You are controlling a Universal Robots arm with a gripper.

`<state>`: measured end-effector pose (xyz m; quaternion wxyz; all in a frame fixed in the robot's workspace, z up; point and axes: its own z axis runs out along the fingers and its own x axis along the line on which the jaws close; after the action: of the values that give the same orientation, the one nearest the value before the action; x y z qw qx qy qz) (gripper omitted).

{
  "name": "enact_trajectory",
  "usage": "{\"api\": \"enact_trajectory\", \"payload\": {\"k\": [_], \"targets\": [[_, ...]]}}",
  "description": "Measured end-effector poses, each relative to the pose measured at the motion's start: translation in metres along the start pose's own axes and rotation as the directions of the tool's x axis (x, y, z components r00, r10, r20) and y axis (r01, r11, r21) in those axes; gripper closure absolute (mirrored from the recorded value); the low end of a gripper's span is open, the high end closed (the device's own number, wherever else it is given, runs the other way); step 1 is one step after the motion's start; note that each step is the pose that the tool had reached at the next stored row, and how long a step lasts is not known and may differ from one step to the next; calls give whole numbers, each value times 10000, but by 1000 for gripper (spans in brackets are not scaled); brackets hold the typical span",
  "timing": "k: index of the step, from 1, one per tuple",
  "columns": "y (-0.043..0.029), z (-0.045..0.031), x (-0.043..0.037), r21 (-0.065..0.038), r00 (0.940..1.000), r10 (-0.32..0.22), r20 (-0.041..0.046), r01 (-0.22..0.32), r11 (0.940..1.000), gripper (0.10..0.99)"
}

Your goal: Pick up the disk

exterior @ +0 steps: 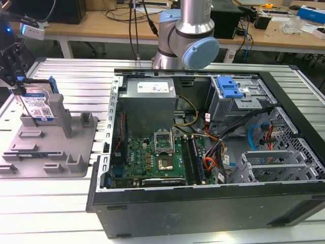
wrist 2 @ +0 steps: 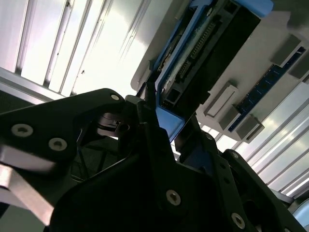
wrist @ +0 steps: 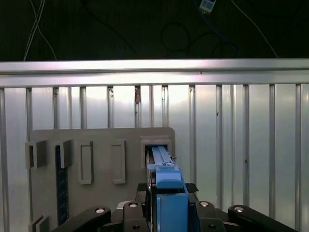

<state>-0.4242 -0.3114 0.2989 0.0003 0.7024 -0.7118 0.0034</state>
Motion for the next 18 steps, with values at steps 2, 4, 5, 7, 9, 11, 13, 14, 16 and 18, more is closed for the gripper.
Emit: {"api": "enact_trajectory", "payload": {"k": [2, 4, 5, 7, 9, 11, 13, 14, 16, 18], "targets": [[1, 2, 0, 1, 10000, 0, 0, 0, 10000, 690], [1, 3, 0, 0, 10000, 0, -1, 0, 10000, 706], [2, 5, 0, 1, 10000, 0, 1, 0, 10000, 706], [3, 6, 0, 0, 10000, 0, 0, 0, 10000, 718], [3, 6, 0, 0, 10000, 0, 0, 0, 10000, 718], [4, 7, 0, 1, 10000, 0, 1, 0, 10000, 718], [5, 7, 0, 2, 10000, 0, 1, 0, 10000, 718], [7, 5, 0, 1, 10000, 0, 0, 0, 10000, 718], [13, -36, 0, 3, 10000, 0, 2, 0, 10000, 718], [16, -109, 1, 3, 10000, 0, 1, 0, 10000, 718]]}}
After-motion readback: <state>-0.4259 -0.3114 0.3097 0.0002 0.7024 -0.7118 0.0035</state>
